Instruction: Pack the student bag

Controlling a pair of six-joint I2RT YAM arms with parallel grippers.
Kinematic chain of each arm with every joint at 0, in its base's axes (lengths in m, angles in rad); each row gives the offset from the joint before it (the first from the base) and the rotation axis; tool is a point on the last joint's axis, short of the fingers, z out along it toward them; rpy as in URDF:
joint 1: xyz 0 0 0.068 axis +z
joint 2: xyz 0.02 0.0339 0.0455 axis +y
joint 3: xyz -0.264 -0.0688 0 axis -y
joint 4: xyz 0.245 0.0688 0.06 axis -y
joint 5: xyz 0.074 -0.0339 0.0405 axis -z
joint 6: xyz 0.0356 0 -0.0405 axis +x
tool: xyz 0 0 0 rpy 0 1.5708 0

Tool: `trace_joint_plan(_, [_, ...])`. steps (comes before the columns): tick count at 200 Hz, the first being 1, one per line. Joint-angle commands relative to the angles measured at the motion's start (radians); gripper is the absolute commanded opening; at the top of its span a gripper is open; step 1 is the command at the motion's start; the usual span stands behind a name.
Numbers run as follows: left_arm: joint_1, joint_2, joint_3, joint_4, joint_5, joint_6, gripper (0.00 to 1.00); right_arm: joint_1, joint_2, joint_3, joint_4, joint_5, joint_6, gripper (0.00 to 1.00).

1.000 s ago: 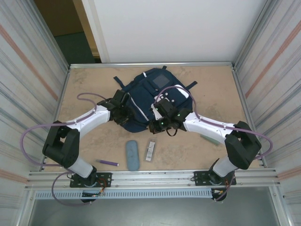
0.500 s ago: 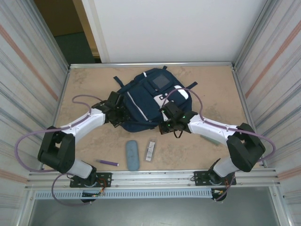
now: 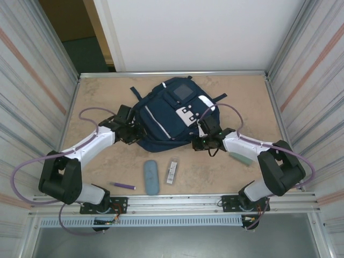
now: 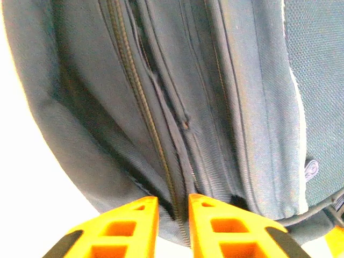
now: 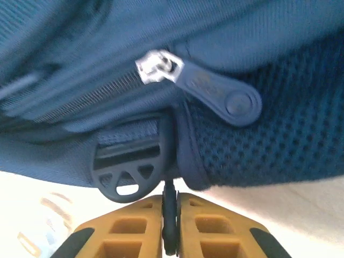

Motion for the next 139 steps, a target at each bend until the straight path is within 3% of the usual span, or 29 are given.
trace_joint_plan(1, [0.009,-0.109,0.027,-0.066,-0.029,0.058,0.28,-0.004,-0.115,-0.032,0.015,-0.009,0.002,0.24])
trace_joint_plan(28, [0.011,-0.155,0.1,-0.1,-0.033,0.093,0.38,-0.001,-0.303,-0.063,0.004,0.054,-0.019,0.45])
trace_joint_plan(54, [0.009,-0.116,0.174,-0.11,0.007,0.096,0.44,-0.002,-0.494,-0.068,-0.022,0.157,-0.045,0.55])
trace_joint_plan(74, [0.007,-0.049,0.204,-0.109,-0.003,0.053,0.47,-0.004,-0.622,-0.058,-0.058,0.247,-0.058,0.61])
trace_joint_plan(94, [0.008,0.028,0.223,-0.087,-0.002,0.029,0.49,-0.016,-0.703,-0.043,-0.079,0.257,-0.052,0.67])
trace_joint_plan(139, [0.008,0.228,0.287,-0.008,0.008,0.049,0.5,-0.022,-0.719,-0.033,-0.15,0.25,-0.105,0.68])
